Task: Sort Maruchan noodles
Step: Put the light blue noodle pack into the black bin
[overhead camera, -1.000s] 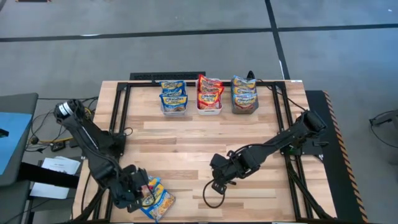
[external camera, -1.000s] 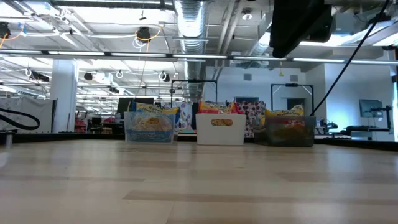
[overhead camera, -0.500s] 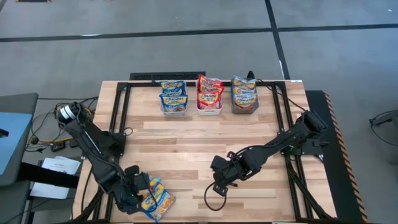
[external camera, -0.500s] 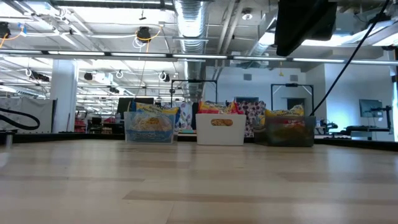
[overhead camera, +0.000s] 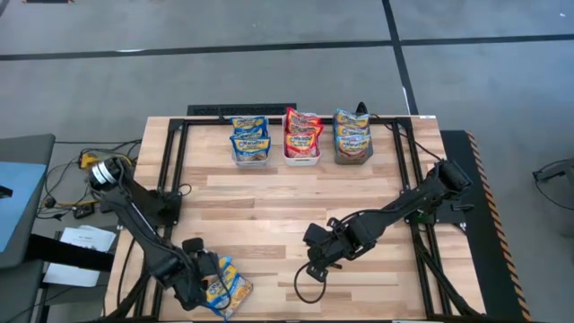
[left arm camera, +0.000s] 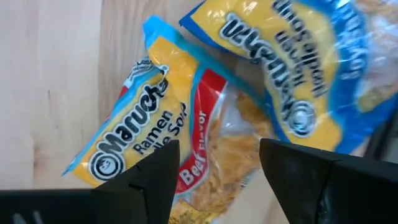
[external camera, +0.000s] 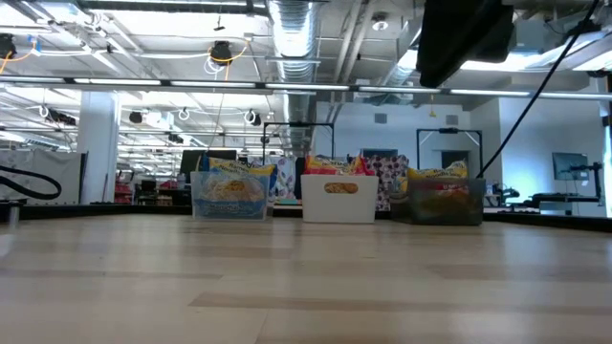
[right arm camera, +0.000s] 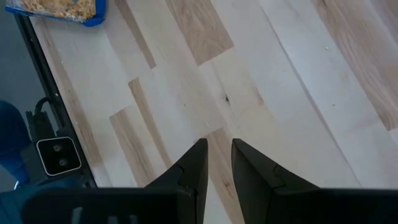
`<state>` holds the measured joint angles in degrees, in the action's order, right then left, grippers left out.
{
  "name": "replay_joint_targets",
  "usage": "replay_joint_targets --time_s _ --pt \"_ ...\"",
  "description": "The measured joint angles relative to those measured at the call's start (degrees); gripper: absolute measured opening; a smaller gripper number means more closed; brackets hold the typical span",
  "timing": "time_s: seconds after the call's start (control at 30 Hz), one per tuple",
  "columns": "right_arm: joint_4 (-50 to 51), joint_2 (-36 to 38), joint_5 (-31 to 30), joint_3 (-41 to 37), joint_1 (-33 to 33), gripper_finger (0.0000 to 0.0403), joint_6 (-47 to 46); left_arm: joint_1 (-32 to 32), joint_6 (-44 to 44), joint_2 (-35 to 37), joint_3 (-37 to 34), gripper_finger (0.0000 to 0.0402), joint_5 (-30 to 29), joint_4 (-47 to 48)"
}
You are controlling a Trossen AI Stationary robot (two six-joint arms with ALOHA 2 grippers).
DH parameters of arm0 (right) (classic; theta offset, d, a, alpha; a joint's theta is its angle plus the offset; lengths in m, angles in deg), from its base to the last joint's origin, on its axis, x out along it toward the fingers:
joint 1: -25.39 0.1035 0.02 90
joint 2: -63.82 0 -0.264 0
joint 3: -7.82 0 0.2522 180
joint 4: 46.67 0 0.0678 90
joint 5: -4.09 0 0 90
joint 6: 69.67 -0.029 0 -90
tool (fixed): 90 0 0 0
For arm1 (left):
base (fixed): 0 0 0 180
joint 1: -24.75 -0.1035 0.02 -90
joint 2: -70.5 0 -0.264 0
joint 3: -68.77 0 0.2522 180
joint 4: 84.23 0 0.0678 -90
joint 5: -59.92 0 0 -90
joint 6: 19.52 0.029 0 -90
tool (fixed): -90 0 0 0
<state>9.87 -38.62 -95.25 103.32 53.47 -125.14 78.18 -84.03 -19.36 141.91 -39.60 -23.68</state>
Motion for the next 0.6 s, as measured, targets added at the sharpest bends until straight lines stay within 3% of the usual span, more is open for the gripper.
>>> replay_joint_targets --time_s 0.37,0.6 --pt "-0.2 0.0 0.0 0.0 0.1 0.0098 -0.1 0.0 -1.6 -6.2 0.2 0.0208 0.2 5.1" --pt "-1.8 0.0 0.0 0.0 0.1 0.0098 -0.1 -0.3 -2.4 -6.6 0.2 0.0208 -0.3 5.3"
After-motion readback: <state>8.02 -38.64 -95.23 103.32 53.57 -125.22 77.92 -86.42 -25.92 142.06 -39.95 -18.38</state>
